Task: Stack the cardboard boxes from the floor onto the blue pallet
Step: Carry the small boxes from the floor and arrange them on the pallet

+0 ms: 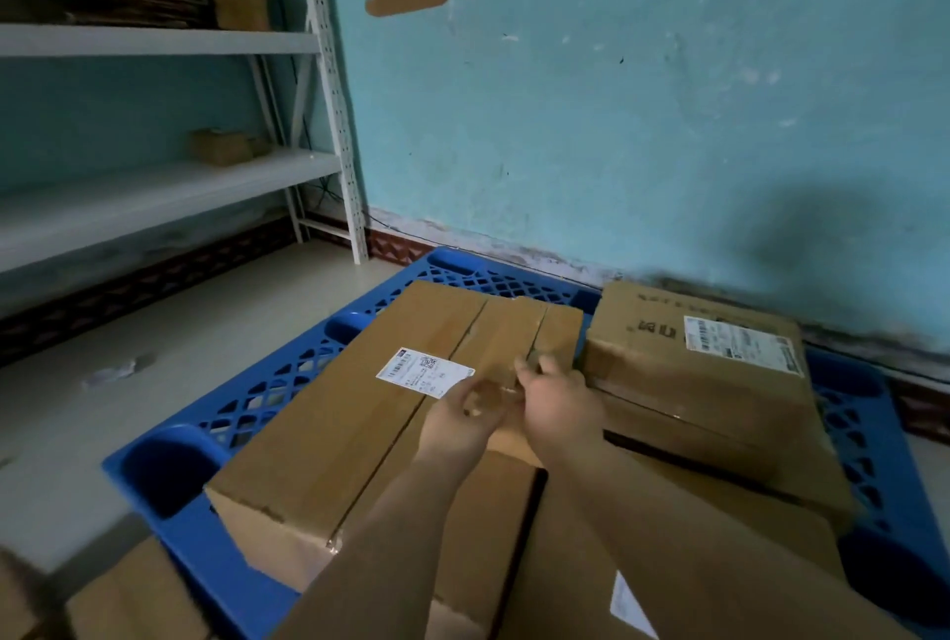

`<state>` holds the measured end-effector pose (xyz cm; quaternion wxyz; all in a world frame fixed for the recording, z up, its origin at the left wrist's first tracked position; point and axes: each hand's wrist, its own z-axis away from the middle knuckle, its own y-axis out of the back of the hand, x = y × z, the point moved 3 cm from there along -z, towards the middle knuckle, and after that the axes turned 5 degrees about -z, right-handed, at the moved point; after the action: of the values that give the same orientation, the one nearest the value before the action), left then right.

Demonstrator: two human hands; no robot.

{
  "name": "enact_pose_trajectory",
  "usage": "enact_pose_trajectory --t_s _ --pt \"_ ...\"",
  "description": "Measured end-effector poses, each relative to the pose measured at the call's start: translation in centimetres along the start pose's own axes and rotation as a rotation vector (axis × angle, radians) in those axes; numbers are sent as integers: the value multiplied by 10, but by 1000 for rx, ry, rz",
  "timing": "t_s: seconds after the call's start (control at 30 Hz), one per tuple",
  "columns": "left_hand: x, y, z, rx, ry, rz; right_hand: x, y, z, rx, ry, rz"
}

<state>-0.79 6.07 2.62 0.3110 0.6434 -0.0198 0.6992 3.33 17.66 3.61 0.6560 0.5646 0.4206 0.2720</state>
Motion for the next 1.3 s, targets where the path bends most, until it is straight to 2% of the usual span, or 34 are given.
enact_pose_trajectory --t_s 0.23,0.3,0.37,0.47,0.53,0.6,0.7,0.8,0.9,1.07,1.2,1.3 --pt "-36 55 -9 67 112 32 11 -4 -62 18 18 283" --pt "-42 72 -12 83 126 24 7 1 -67 132 35 461" --pt "-46 85 -13 97 113 59 -13 2 -67 252 83 448" --pt "-50 112 -9 185 78 174 -87 -19 -59 262 341 4" --pt "-59 142 -1 272 88 197 -152 -38 -44 154 470 -460" --pt "-79 179 14 369 108 226 -209 -61 -21 -2 495 -854" --pt "-125 238 50 493 175 264 -270 -101 14 -169 460 -1054" --pt "-185 281 95 582 322 224 -305 -153 51 -388 479 -993" --pt "-252 296 139 631 510 181 -312 -213 86 -542 494 -718" --pt "-350 268 178 543 749 208 -287 -300 125 -723 405 -261" --pt "-390 235 177 510 798 270 -261 -335 135 -741 306 -89" --pt "-408 230 172 538 850 238 -251 -345 136 -665 220 -120"
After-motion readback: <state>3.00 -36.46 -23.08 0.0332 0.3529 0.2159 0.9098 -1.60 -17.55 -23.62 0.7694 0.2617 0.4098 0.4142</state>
